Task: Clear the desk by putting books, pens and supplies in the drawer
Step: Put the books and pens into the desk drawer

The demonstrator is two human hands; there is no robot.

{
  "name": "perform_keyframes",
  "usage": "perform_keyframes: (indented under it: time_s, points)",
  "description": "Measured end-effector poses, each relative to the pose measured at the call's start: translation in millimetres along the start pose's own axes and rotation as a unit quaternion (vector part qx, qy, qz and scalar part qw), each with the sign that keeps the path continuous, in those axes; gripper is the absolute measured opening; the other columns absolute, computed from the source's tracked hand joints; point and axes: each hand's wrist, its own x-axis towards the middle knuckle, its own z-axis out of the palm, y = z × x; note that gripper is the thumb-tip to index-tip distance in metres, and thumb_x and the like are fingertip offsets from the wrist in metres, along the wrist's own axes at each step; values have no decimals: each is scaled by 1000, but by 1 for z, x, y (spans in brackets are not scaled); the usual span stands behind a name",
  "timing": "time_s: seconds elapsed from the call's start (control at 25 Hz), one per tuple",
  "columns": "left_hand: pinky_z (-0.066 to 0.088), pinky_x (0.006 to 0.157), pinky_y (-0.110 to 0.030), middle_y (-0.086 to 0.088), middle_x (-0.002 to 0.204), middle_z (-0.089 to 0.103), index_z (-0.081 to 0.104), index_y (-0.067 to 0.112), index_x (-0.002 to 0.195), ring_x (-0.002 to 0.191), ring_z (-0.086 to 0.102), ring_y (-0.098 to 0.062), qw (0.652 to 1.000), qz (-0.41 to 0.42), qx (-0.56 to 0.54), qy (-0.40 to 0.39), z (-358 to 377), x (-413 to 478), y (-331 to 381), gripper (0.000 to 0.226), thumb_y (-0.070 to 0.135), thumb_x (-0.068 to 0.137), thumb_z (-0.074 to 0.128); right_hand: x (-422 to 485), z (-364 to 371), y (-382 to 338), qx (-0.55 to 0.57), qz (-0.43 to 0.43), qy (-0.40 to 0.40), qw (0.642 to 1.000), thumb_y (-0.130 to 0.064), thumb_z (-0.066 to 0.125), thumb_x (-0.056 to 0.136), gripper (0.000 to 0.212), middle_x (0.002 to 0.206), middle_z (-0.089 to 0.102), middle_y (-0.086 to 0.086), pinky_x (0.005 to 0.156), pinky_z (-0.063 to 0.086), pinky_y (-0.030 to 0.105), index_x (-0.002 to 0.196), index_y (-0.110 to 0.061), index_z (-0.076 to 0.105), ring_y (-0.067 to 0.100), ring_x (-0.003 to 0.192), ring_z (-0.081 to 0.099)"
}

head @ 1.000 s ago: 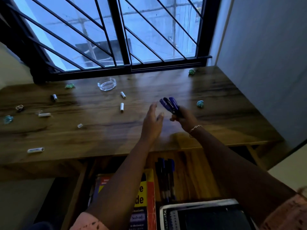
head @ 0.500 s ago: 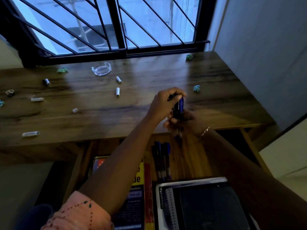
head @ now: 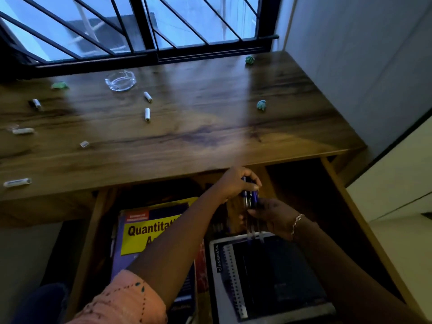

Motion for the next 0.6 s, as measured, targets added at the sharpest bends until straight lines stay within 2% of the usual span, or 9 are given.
perform_keyframes:
  time_s: [0.08, 0.16, 0.28, 0.36, 0.4, 0.44, 0.48, 0.52, 0.6]
  points:
    - [47, 91, -38, -18, 112, 64, 66, 3, 104, 105, 59, -30, 1000, -10, -2, 13, 6, 6, -4, 18, 6, 87, 62, 10, -5, 3, -22, -1, 41, 999, 9, 45, 88, 19, 82, 63, 12, 71, 55, 36, 92, -5, 58, 19, 72, 65]
    - [40, 93, -30, -12, 128, 56, 58, 7, 121, 117, 51, -23, 999, -8, 29, 41, 11, 8, -5, 31, 11, 91, 58, 23, -10, 1, -52, 3, 87, 995, 7, 48, 88, 16, 82, 60, 12, 76, 50, 38, 93, -3, 58, 22, 75, 60]
    - [35, 99, -27, -10, 142, 44, 38, 18, 141, 130, 42, -23, 996, 8, 72, 61, 18, 6, -17, 47, 12, 96, 49, 47, -18, -5, -83, 24, 157, 984, 6, 52, 87, 25, 81, 59, 14, 81, 48, 42, 111, 6, 56, 27, 77, 58]
    - [33, 103, -27, -10, 147, 37, 30, 23, 145, 134, 37, -23, 994, -2, 97, 58, 21, 2, -31, 53, 8, 96, 45, 58, -21, -5, -139, 51, 166, 975, 4, 55, 86, 36, 97, 61, 21, 89, 47, 44, 122, 8, 51, 25, 74, 57]
    - [31, 106, -28, -9, 151, 31, 28, 25, 146, 138, 32, -23, 991, -10, 118, 56, 20, 1, -37, 55, 6, 96, 44, 66, -23, -2, -169, 62, 163, 970, 2, 55, 87, 40, 110, 59, 22, 89, 49, 40, 126, 8, 47, 21, 69, 58]
    - [28, 108, -28, -7, 155, 22, 26, 25, 146, 141, 26, -23, 988, -18, 148, 50, 19, -1, -42, 57, 3, 96, 42, 70, -20, -1, -193, 70, 158, 966, 1, 55, 88, 42, 117, 56, 19, 81, 54, 31, 128, 7, 45, 16, 62, 60]
    - [28, 109, -28, -3, 158, 12, 25, 26, 147, 143, 20, -22, 982, -24, 184, 38, 19, -2, -47, 60, 0, 95, 41, 74, -18, 1, -205, 77, 161, 962, -1, 55, 88, 42, 115, 54, 16, 70, 57, 24, 128, 7, 44, 11, 56, 63]
    - [32, 107, -29, 1, 159, 3, 22, 26, 148, 144, 17, -22, 975, -33, 218, 21, 19, -3, -50, 65, -4, 93, 40, 75, -14, 2, -213, 81, 172, 958, -2, 56, 88, 42, 111, 54, 15, 63, 57, 25, 127, 8, 44, 12, 57, 64]
    - [46, 94, -32, 6, 158, -9, 13, 29, 149, 143, 21, -23, 961, -54, 270, -17, 21, -5, -54, 76, -11, 89, 39, 80, -9, 5, -251, 80, 205, 943, -5, 58, 88, 40, 105, 56, 21, 65, 54, 33, 123, 11, 47, 25, 76, 63]
